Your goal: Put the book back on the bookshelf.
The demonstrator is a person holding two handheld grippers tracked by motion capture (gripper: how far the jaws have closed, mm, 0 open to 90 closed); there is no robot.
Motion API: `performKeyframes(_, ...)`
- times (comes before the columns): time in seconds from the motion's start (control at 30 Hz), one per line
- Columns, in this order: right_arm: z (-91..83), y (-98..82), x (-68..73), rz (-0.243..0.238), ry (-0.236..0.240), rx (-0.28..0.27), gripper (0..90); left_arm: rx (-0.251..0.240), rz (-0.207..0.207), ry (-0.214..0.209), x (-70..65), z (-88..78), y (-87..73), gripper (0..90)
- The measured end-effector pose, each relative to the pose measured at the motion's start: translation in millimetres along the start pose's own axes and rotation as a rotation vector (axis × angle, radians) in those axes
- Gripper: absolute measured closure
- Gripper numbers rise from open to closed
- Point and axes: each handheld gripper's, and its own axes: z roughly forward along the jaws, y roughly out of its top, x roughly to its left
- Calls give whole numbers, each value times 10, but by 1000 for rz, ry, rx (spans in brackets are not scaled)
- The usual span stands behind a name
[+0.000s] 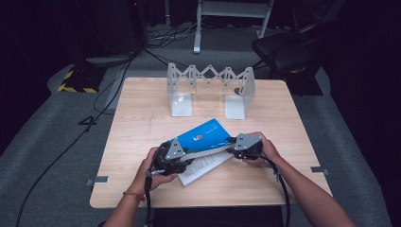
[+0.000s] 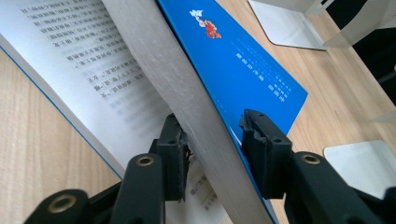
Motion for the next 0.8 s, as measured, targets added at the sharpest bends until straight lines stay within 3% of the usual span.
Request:
performKeyframes(0.07,-26,77,47,-23,-10,20,641,54,33,44,-90,0,75,465)
performKeyframes(0.13,-38,147,99,-39,-18,38,650,60,39,41,-163,-1,128,403)
performKeyframes(0.2,-37,192,142,-37,-17,47,655,75,40,70,-244,30,185,365)
performKeyframes(0.3,-30,243,194,-36,-20,68,656,93,4,141,-265,92,210,327)
performKeyframes(0.4,-41,295,229,-29,-20,81,657,140,13,168,-233,157,178,328)
performKeyframes(0.5,-38,320,244,-31,-16,93,656,185,33,165,-201,193,105,434)
performKeyframes(0.53,-36,318,241,-32,-13,93,653,227,59,190,-198,213,76,463)
performKeyframes(0.57,-32,316,238,-32,-8,92,651,230,98,219,-203,215,41,500)
performKeyframes(0.63,-24,302,223,-21,3,82,639,201,94,200,-151,179,0,580)
performKeyframes(0.7,-28,253,153,3,57,28,604,181,101,183,-113,165,-36,609)
performKeyframes(0.77,-33,161,75,22,90,-35,565,166,82,159,-71,154,-67,618)
performKeyframes(0.8,-33,161,75,22,90,-35,565,166,82,159,-71,154,-67,620)
